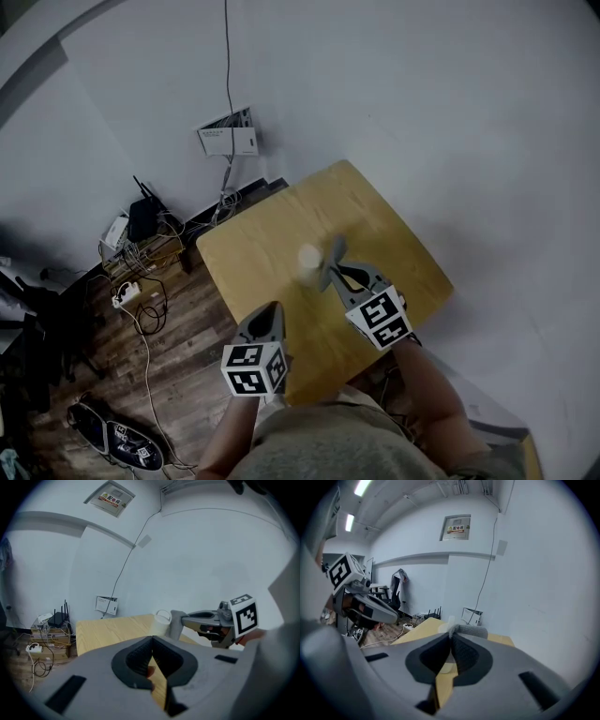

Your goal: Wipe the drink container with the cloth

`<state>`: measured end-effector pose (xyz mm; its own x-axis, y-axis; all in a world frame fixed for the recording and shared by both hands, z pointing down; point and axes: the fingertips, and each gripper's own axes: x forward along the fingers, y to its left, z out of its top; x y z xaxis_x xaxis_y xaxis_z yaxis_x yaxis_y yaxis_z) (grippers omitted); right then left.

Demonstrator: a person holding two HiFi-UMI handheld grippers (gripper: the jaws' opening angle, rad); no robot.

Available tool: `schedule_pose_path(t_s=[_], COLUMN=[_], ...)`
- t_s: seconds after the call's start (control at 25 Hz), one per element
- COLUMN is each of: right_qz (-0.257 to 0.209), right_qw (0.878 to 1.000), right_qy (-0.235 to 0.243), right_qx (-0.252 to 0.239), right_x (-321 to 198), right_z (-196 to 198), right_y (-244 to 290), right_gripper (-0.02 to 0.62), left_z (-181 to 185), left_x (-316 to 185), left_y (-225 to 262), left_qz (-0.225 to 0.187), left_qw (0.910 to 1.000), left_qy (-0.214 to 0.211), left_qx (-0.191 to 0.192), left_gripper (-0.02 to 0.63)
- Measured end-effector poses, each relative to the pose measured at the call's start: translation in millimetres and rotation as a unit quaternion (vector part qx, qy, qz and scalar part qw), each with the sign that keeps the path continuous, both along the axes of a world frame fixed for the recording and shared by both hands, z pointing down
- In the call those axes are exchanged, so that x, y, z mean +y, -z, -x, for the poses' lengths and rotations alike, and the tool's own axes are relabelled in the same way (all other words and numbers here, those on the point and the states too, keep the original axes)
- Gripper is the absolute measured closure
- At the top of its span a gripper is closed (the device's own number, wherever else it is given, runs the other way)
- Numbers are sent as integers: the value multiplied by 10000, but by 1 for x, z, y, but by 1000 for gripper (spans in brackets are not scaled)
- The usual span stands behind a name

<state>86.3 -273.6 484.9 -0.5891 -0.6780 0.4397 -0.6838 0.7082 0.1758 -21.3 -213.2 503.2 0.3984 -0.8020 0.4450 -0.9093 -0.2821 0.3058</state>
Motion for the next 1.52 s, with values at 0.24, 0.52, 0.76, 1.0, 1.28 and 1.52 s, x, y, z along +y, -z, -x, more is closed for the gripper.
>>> schedule_pose_path(t_s=[0.24, 0.52, 0.76, 1.0, 1.28, 1.52], right_qz=[150, 350, 563, 643, 915, 1109], right_qw=[9984, 9958, 9952, 9961, 9949, 9930], right_qy=[533, 822, 765, 546, 179, -76], right_qx=[135, 178, 236, 270, 388, 397], right_x=[-3, -3, -3, -6, -10, -8], right_z=[9, 13, 10, 13, 11, 10], right_y=[-14, -33, -62, -90, -124, -144], right_gripper=[588, 588, 588, 588, 588, 588], left_z=[-1, -1, 0, 8, 10, 13], left_x=[-1, 1, 6, 7, 2, 1], left_y=[-5, -5, -5, -8, -12, -12], left_qz=[40, 34, 65, 97, 144, 154], left_qw=[9997, 9989, 9984, 9981, 9985, 9990], left_qy=[253, 452, 562, 596, 516, 426], left_qx=[-42, -82, -87, -93, -66, -58], left_gripper=[604, 604, 604, 604, 604, 604])
